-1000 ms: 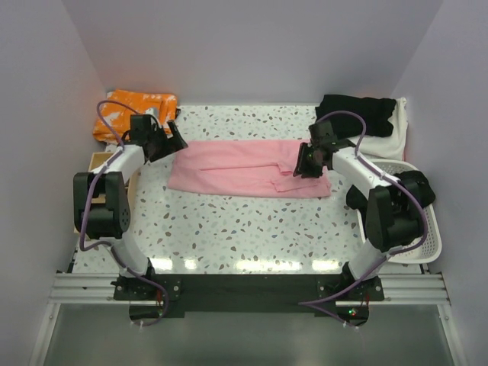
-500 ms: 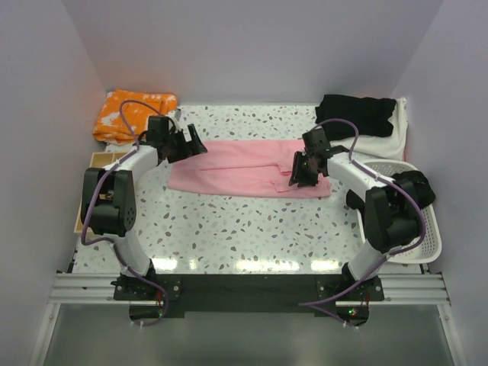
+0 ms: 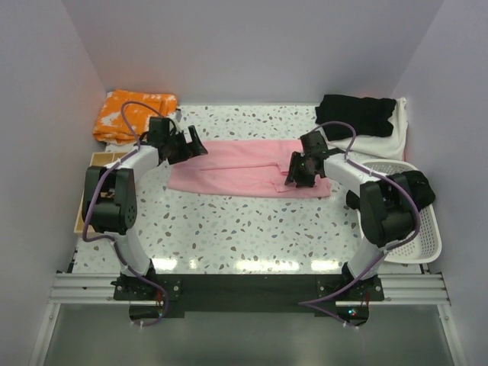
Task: Fold and stack the t-shirts
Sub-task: Fold the other side of the tshirt into a rectangle
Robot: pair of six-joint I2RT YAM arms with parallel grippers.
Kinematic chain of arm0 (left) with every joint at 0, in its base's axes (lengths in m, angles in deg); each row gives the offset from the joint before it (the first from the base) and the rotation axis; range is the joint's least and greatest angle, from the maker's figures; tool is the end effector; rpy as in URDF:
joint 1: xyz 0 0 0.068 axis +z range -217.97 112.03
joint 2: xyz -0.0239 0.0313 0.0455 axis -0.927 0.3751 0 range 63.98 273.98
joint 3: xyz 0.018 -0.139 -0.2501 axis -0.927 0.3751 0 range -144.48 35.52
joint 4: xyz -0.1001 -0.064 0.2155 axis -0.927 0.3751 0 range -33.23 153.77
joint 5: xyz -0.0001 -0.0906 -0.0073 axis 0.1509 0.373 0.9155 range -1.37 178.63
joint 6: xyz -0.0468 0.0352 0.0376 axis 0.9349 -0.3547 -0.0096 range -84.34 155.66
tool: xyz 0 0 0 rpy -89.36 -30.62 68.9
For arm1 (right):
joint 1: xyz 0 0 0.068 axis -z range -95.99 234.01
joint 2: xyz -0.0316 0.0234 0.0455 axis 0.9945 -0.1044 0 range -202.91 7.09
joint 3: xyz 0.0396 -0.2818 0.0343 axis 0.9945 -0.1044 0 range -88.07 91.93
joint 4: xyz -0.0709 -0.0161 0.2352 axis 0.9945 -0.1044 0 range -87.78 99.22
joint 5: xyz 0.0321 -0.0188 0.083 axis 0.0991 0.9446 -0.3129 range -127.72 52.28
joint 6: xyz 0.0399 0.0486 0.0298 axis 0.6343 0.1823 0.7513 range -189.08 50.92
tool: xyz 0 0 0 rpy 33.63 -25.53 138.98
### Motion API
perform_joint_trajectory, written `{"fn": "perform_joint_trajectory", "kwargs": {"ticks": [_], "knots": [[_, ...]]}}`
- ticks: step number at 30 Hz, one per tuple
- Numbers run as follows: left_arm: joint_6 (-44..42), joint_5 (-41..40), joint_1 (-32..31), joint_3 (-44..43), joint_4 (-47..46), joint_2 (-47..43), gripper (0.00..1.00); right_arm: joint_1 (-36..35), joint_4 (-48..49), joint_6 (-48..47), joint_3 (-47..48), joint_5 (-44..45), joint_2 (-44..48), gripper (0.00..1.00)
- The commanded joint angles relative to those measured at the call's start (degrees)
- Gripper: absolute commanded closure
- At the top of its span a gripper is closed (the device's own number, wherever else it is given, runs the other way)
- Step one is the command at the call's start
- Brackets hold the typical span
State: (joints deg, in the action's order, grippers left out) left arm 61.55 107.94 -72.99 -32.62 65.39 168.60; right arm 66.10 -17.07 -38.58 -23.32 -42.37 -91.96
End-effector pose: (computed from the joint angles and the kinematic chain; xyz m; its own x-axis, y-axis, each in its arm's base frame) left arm 0.3965 -0.0536 0.2049 -0.7723 -0.3458 -0.5328 -0.0246 0.8545 -0.5189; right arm 0.3320 0.1121 0.1954 -0.8890 0.2444 -0.3873 0.1240 0.9426 0.3102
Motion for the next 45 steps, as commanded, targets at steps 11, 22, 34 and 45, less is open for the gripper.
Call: {"fn": "perform_joint_trajectory", "kwargs": {"ticks": [11, 22, 34, 45], "knots": [[-1.89, 0.38, -0.17, -2.61, -0.27, 1.29, 0.0, -0.19, 5.45, 6.85, -4.9, 0.69, 0.43, 0.5], [-1.9, 0.03, -0.17, -2.88, 0.17, 1.38, 0.0, -0.11, 8.18, 5.54, -4.11, 2.8, -1.32, 0.6], [-2.07, 0.2, -0.17, -2.88, 0.43, 1.99, 0.0, -0.19, 7.13, 4.3, -2.97, 3.94, -0.01, 0.92], [-1.98, 1.25, -0.17, -2.96, 0.34, 3.05, 0.0, -0.11, 4.75, 2.72, -2.26, 4.47, 1.05, 0.82]]}}
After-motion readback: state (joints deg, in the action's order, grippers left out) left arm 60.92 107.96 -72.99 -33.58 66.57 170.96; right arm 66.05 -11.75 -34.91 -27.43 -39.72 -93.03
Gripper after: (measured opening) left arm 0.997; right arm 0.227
